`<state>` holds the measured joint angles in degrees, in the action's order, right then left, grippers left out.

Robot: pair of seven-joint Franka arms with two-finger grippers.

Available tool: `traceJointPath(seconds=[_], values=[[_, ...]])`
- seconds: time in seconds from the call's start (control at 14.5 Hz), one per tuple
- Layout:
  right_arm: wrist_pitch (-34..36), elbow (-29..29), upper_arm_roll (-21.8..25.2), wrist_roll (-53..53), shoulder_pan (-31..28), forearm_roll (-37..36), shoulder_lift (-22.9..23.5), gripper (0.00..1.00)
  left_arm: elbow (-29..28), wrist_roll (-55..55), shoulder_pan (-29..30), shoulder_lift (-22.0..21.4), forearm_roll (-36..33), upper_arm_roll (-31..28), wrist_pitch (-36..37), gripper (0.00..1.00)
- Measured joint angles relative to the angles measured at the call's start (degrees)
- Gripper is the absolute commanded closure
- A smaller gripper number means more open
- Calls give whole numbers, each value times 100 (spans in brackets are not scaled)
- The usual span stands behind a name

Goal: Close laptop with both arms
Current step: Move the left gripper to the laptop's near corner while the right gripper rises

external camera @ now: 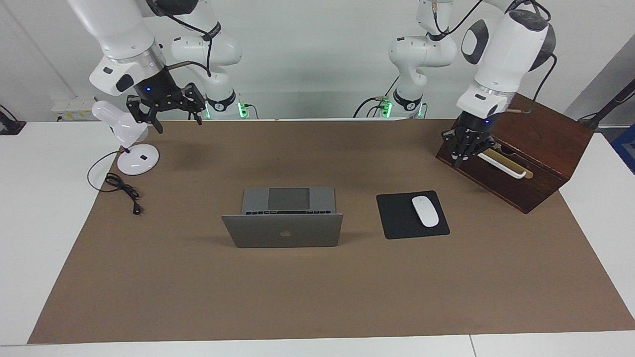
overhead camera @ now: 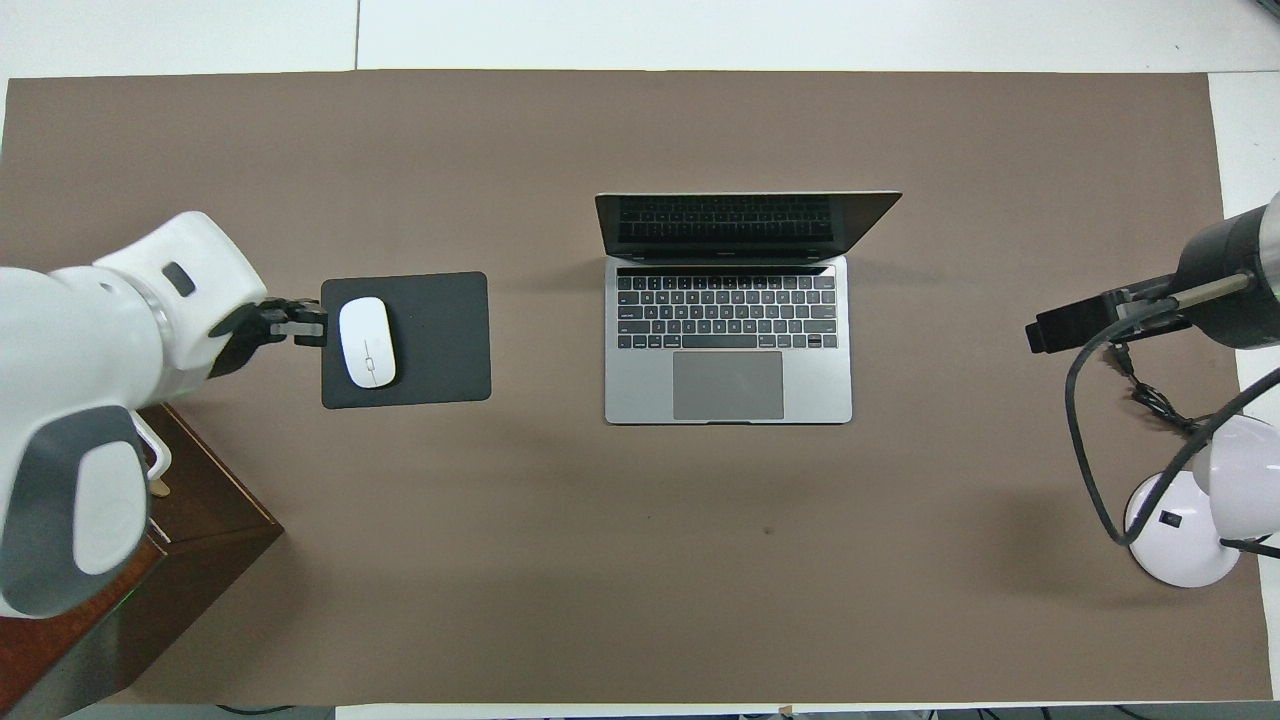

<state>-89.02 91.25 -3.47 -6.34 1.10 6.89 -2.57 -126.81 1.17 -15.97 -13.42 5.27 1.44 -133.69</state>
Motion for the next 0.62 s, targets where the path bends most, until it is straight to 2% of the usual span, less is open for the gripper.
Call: traceJointPath(seconds=[0.21, 0.41, 0.62], values=[[-351, 26, -48, -170, 1, 0, 82, 0, -524, -10, -414, -263, 34, 3, -488, 100], [-654, 34, -100, -426, 2, 0, 302, 0, -836, -15, -749, -308, 66, -1, -1049, 100], [-875, 35, -180, -572, 4, 0, 455, 37, -1194, -42, -1091, -276, 174, -1, -1742, 100]])
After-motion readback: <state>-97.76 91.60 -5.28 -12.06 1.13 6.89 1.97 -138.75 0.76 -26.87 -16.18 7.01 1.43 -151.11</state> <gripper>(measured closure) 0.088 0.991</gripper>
